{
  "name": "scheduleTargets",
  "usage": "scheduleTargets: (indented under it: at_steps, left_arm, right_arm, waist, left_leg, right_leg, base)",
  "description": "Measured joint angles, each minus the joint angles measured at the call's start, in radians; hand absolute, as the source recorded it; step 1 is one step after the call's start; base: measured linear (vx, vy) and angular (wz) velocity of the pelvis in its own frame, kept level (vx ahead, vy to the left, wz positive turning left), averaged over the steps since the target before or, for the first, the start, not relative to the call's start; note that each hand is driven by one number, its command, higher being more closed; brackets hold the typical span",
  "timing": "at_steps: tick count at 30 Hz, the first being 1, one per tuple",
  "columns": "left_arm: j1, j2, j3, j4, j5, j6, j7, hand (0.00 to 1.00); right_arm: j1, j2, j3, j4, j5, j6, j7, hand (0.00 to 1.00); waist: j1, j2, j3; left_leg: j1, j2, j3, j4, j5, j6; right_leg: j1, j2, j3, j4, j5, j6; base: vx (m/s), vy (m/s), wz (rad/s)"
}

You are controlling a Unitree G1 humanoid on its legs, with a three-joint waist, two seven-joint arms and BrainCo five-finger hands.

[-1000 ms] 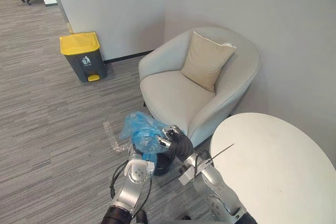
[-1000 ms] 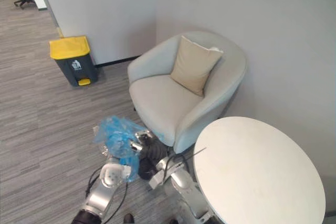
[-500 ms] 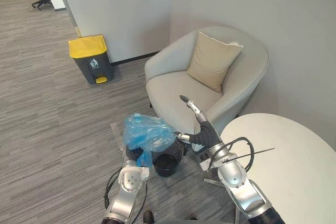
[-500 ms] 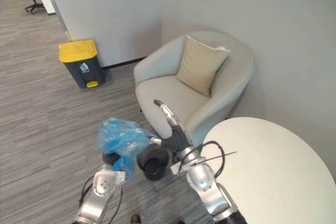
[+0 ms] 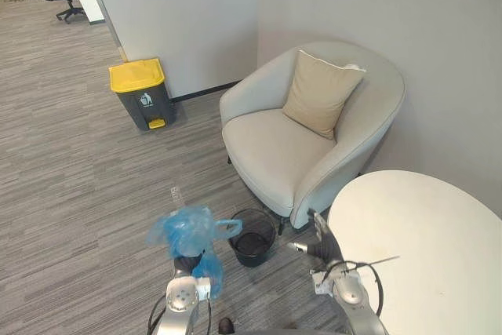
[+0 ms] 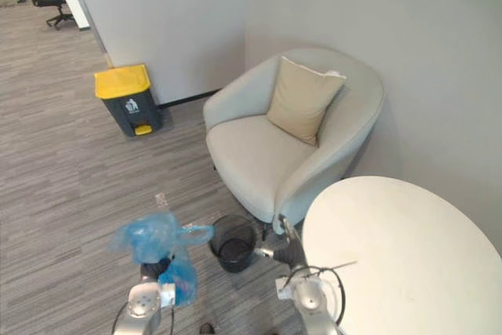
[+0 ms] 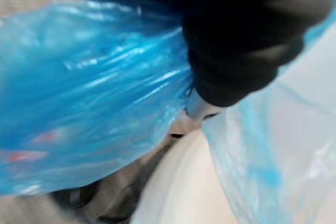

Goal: Gather rubbish on tea table into small bin, then transfer packed bag to large trash can.

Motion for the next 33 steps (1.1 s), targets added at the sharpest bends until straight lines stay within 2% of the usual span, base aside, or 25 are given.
scheduleTargets:
  at_steps: [5, 14, 16, 23, 25, 26, 27, 28, 29, 31, 32, 33]
  left_arm:
    - [0.000, -0.012, 0.066, 0.168, -0.031, 0.004, -0.038, 1.00]
    - [-0.006, -0.026, 0.116, 0.307, -0.044, 0.008, -0.043, 1.00]
    - [-0.010, -0.027, 0.127, 0.323, -0.043, 0.008, -0.055, 1.00]
    - [-0.041, -0.031, 0.154, 0.334, -0.044, 0.008, -0.055, 1.00]
    - [-0.053, -0.031, 0.154, 0.327, -0.044, 0.008, -0.055, 1.00]
    - [-0.069, -0.034, 0.163, 0.315, -0.043, 0.006, -0.054, 1.00]
    - [-0.069, -0.034, 0.167, 0.309, -0.043, 0.005, -0.054, 1.00]
    - [-0.065, -0.033, 0.167, 0.303, -0.041, 0.005, -0.054, 1.00]
    - [-0.062, -0.031, 0.171, 0.288, -0.038, 0.005, -0.054, 1.00]
    - [-0.062, -0.036, 0.187, 0.279, -0.034, 0.005, -0.054, 1.00]
    - [-0.065, -0.040, 0.187, 0.277, -0.034, 0.005, -0.052, 1.00]
    - [-0.067, -0.046, 0.186, 0.278, -0.034, 0.005, -0.051, 1.00]
  right_arm:
    - [-0.006, 0.011, -0.073, 0.172, 0.006, 0.032, -0.012, 0.00]
    - [-0.053, 0.032, -0.170, 0.364, -0.003, 0.049, -0.063, 0.00]
    - [-0.067, 0.035, -0.179, 0.387, -0.006, 0.054, -0.069, 0.00]
    - [-0.125, 0.046, -0.186, 0.384, -0.013, 0.068, -0.097, 0.00]
    - [-0.123, 0.053, -0.185, 0.371, -0.014, 0.071, -0.102, 0.00]
    - [-0.120, 0.064, -0.187, 0.365, -0.013, 0.073, -0.111, 0.00]
    - [-0.119, 0.071, -0.186, 0.362, -0.013, 0.074, -0.112, 0.00]
    - [-0.118, 0.082, -0.186, 0.362, -0.013, 0.074, -0.115, 0.00]
    - [-0.117, 0.088, -0.185, 0.362, -0.012, 0.073, -0.116, 0.00]
    - [-0.125, 0.087, -0.174, 0.361, -0.012, 0.071, -0.119, 0.00]
    - [-0.130, 0.087, -0.173, 0.361, -0.010, 0.071, -0.121, 0.00]
    - [-0.142, 0.085, -0.166, 0.361, -0.010, 0.071, -0.124, 0.00]
  waist:
    - [0.003, -0.003, 0.002]
    - [0.008, -0.009, 0.012]
    - [0.018, -0.009, 0.015]
    - [0.041, -0.008, 0.082]
    - [0.036, -0.017, 0.093]
    - [0.041, -0.026, 0.101]
    - [0.043, -0.025, 0.104]
    - [0.044, -0.040, 0.098]
    - [0.045, -0.052, 0.090]
    - [0.057, -0.075, 0.077]
    - [0.064, -0.072, 0.076]
    - [0.079, -0.054, 0.081]
  left_leg:
    - [0.020, 0.000, 0.009, 0.000, -0.013, -0.006]
    - [0.052, 0.001, 0.030, 0.000, -0.026, -0.006]
    - [0.057, 0.003, 0.052, 0.000, -0.031, -0.008]
    - [0.086, 0.009, 0.151, 0.007, -0.042, -0.001]
    - [0.066, 0.008, 0.152, 0.032, -0.048, 0.009]
    - [0.030, 0.019, 0.142, 0.068, -0.063, 0.029]
    - [0.016, 0.019, 0.135, 0.088, -0.069, 0.030]
    - [-0.002, 0.020, 0.114, 0.124, -0.081, 0.028]
    - [-0.021, 0.020, 0.094, 0.153, -0.088, 0.024]
    - [-0.064, 0.028, 0.063, 0.217, -0.084, 0.009]
    - [-0.075, 0.038, 0.064, 0.222, -0.074, -0.004]
    - [-0.088, 0.049, 0.061, 0.227, -0.065, -0.013]
  right_leg:
    - [0.023, -0.001, 0.003, 0.005, -0.004, 0.006]
    - [0.035, 0.000, 0.024, 0.016, -0.018, 0.001]
    - [0.033, 0.003, 0.046, 0.019, -0.018, 0.000]
    - [-0.025, 0.005, 0.124, 0.108, -0.025, 0.010]
    - [-0.058, -0.006, 0.122, 0.170, -0.048, 0.012]
    - [-0.105, -0.017, 0.119, 0.300, -0.104, 0.008]
    - [-0.133, -0.030, 0.113, 0.404, -0.143, -0.006]
    - [-0.142, -0.052, 0.116, 0.518, -0.185, 0.006]
    - [-0.128, -0.063, 0.129, 0.547, -0.199, 0.019]
    - [-0.073, -0.058, 0.139, 0.450, -0.238, 0.020]
    - [-0.062, -0.048, 0.130, 0.394, -0.243, 0.012]
    - [-0.037, -0.035, 0.115, 0.345, -0.247, 0.000]
  base:
    - [0.07, 0.000, -0.03]
    - [0.07, -0.003, -0.07]
    - [0.05, 0.010, -0.35]
    - [-0.02, 0.024, -0.40]
    - [-0.08, 0.013, 0.10]
    - [-0.10, -0.018, 0.33]
    - [-0.05, -0.073, 0.46]
    - [-0.01, -0.100, 0.43]
    - [0.04, -0.173, 0.50]
    - [0.02, -0.203, 0.42]
    - [-0.06, -0.175, 0.15]
    - [-0.12, -0.136, 0.10]
